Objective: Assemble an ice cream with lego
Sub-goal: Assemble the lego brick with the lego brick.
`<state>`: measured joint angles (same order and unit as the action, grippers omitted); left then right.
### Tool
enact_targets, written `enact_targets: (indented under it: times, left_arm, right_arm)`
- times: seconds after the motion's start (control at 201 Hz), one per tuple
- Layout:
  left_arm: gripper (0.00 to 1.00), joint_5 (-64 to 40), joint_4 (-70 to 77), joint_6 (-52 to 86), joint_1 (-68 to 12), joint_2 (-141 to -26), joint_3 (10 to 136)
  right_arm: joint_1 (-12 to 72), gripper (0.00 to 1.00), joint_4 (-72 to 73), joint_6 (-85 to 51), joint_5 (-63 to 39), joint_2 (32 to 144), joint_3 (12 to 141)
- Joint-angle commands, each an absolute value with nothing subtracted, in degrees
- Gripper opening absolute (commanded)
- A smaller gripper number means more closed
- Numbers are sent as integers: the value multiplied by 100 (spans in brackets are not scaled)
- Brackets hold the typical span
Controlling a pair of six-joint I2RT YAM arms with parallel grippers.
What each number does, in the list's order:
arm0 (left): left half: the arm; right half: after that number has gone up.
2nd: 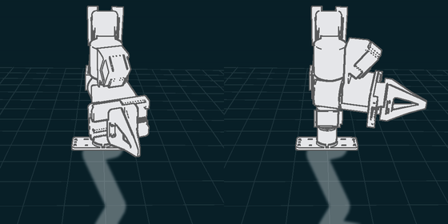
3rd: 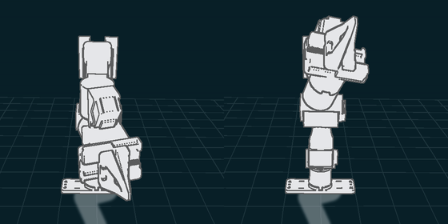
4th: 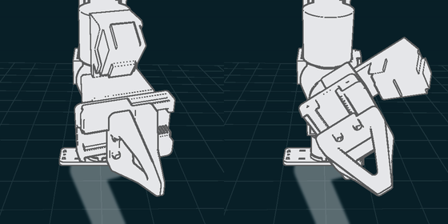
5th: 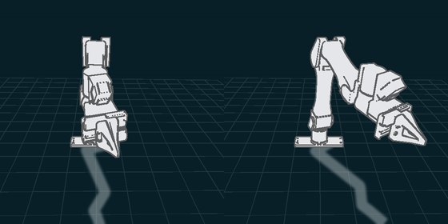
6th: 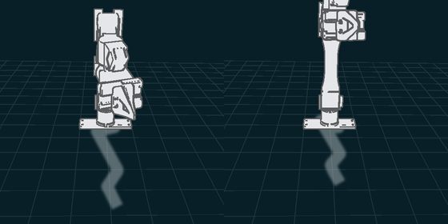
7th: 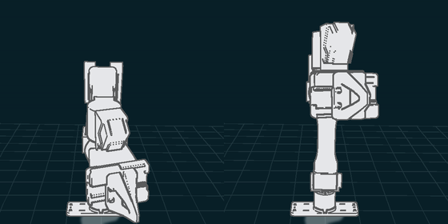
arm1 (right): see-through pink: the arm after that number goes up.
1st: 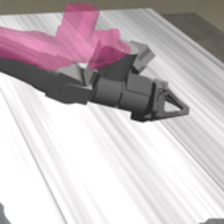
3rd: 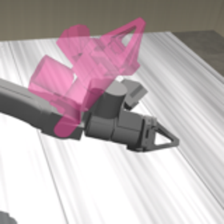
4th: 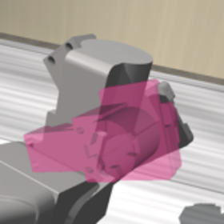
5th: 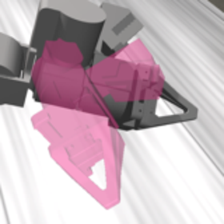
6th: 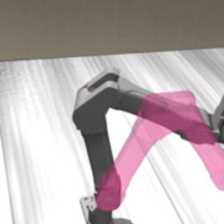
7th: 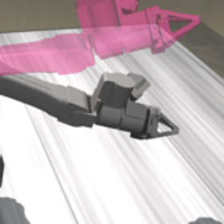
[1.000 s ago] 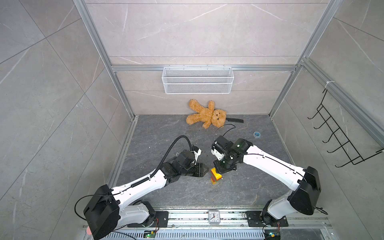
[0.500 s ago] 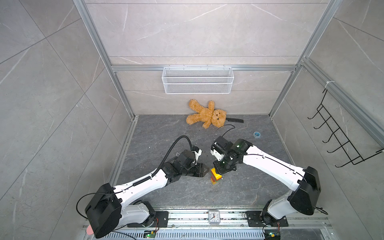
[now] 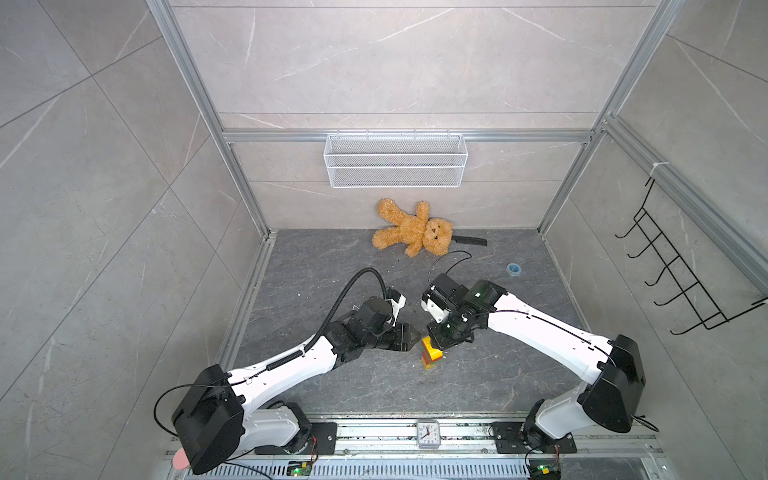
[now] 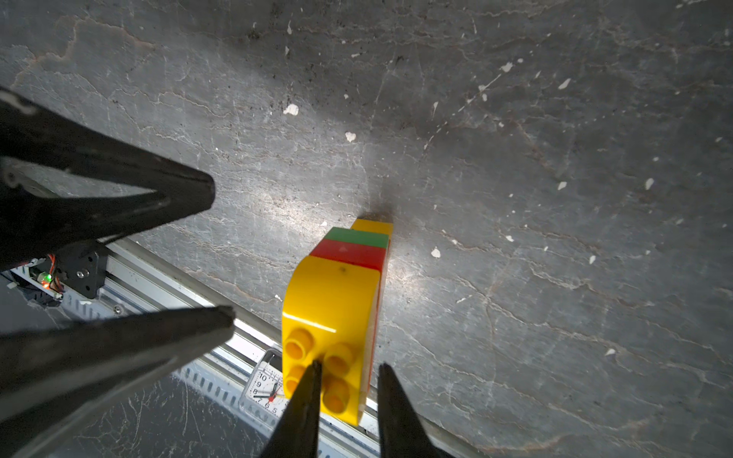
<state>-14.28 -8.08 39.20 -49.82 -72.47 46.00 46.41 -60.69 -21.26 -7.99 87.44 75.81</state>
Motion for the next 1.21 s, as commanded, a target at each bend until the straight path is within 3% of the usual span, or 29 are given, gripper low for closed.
enact_targets:
  times: [0.0,1.205]
  left_arm:
    - [51,-1601,-703,3759,-5048,-7390,4857]
    - [50,-1364,-1019,3763,-5421,-7911,5028]
  right_arm:
    - [4587,26,-5994,-2043,-870,8657,7395]
    - [4253,13,-5426,-2108,-1423,8594,6204]
